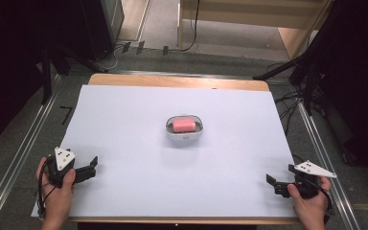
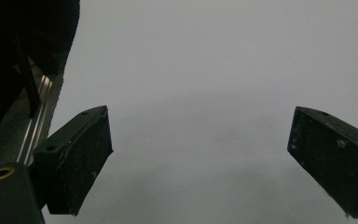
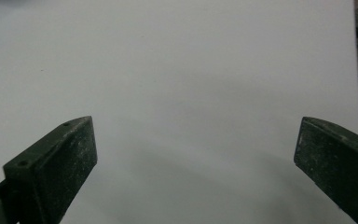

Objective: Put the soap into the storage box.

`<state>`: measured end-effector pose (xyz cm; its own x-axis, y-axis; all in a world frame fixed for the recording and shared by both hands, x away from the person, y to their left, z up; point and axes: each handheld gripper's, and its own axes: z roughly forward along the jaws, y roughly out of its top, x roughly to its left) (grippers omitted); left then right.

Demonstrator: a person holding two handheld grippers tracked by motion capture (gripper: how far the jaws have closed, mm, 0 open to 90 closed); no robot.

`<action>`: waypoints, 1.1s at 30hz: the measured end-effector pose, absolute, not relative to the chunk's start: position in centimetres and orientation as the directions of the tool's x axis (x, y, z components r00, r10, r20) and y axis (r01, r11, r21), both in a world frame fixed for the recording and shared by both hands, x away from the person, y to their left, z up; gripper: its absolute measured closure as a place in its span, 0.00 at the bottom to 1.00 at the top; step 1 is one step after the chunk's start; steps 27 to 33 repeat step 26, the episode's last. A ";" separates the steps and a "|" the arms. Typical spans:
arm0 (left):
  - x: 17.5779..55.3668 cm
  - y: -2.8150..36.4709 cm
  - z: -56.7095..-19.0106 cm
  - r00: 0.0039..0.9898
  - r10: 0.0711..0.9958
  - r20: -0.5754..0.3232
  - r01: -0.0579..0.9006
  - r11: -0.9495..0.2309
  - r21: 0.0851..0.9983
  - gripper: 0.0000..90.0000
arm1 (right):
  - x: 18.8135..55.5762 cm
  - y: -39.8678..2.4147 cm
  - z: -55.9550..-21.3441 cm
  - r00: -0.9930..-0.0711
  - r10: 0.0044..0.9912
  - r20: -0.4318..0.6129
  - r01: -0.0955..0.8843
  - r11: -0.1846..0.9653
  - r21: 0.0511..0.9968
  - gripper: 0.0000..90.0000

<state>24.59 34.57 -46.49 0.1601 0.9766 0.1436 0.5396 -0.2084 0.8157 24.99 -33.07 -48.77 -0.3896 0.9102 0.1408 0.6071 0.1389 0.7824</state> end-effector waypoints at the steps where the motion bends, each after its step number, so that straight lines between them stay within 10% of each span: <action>1: 24.6 34.6 -46.5 0.160 0.977 0.145 0.539 -0.209 0.816 0.08 | 24.9 -33.3 -48.8 -0.381 0.913 0.148 0.607 0.127 0.784 0.00; 33: 24.7 34.6 -46.5 0.157 0.977 0.142 0.543 -0.205 0.814 0.08 | 24.8 -34.3 -49.1 -0.341 0.926 0.165 0.610 0.084 0.788 0.00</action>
